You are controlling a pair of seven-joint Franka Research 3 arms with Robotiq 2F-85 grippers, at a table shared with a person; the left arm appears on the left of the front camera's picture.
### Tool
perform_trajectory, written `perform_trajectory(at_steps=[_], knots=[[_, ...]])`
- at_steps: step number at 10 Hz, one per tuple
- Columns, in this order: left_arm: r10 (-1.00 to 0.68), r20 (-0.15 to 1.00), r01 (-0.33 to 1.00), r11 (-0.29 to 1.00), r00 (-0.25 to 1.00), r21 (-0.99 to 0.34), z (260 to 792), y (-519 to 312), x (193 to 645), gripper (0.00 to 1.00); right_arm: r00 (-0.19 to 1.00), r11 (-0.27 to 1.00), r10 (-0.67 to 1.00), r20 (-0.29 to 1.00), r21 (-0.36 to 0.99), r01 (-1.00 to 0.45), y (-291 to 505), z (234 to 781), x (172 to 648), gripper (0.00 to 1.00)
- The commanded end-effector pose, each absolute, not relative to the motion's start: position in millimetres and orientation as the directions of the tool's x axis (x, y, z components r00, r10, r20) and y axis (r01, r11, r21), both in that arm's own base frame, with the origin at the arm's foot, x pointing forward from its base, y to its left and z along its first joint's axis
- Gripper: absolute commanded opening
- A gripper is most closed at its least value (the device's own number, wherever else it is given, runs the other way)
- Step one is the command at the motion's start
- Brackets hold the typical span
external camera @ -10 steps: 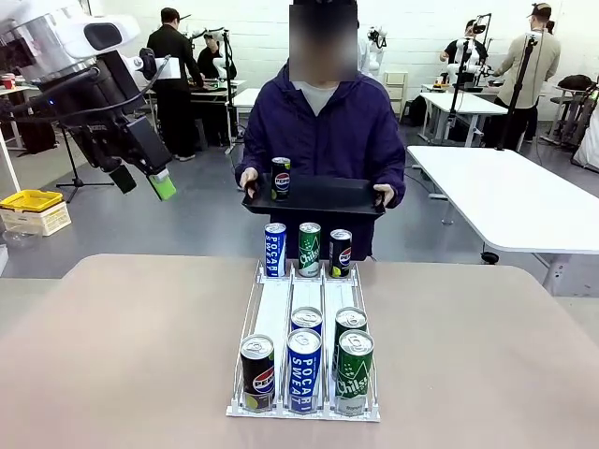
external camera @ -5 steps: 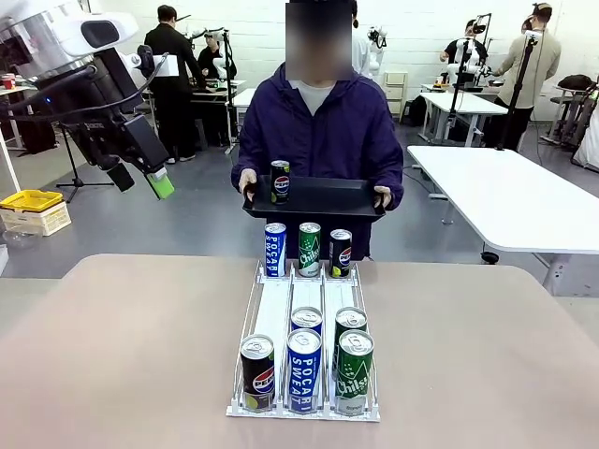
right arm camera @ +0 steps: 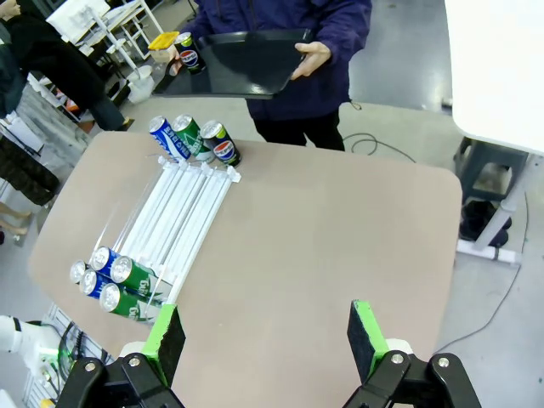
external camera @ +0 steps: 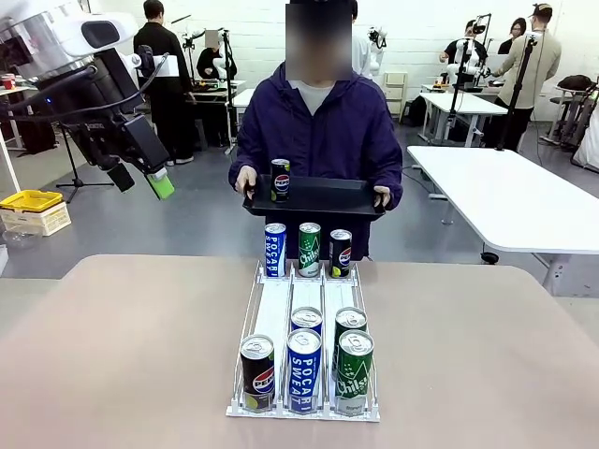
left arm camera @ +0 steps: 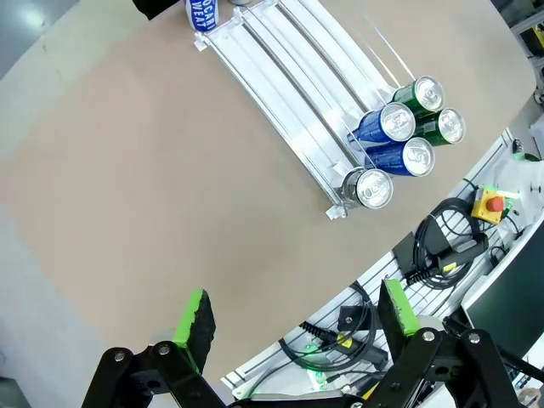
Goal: Retrieve and hand over the desired beverage to the person.
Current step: Pick up another can of the same type that the person held from the Automatic Can Dispenser.
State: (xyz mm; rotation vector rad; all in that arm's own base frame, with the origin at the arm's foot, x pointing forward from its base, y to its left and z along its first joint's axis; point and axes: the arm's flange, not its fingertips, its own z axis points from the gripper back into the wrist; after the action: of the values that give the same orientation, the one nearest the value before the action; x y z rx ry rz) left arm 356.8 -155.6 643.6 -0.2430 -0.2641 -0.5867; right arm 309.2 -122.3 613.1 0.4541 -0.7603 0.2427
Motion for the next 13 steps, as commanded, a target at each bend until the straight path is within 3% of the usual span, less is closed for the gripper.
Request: perform_trajectory(at_steps=[1, 3, 8, 13], knots=[[-0.511, 0.382, 0.614, 0.756, 0.77, -0.226, 651.5, -119.7, 358.4, 1.0, 0.698, 0.863, 0.049, 0.714, 0.322, -0.39, -122.9, 611.6, 310.9, 1.0], [-0.472, 0.497, 0.658, 0.683, 0.729, -0.317, 659.1, -53.8, 356.7, 1.0, 0.698, 0.863, 0.049, 0.714, 0.322, -0.39, -122.9, 611.6, 310.9, 1.0], [-0.38, 0.624, 0.707, 0.558, 0.683, -0.434, 656.8, 24.2, 363.8, 1.0, 0.698, 0.863, 0.049, 0.714, 0.322, -0.39, -122.9, 611.6, 310.9, 1.0], [-0.36, 0.615, 0.685, 0.578, 0.701, -0.443, 659.1, 30.8, 360.4, 1.0, 0.698, 0.863, 0.049, 0.714, 0.322, -0.39, -122.9, 611.6, 310.9, 1.0]])
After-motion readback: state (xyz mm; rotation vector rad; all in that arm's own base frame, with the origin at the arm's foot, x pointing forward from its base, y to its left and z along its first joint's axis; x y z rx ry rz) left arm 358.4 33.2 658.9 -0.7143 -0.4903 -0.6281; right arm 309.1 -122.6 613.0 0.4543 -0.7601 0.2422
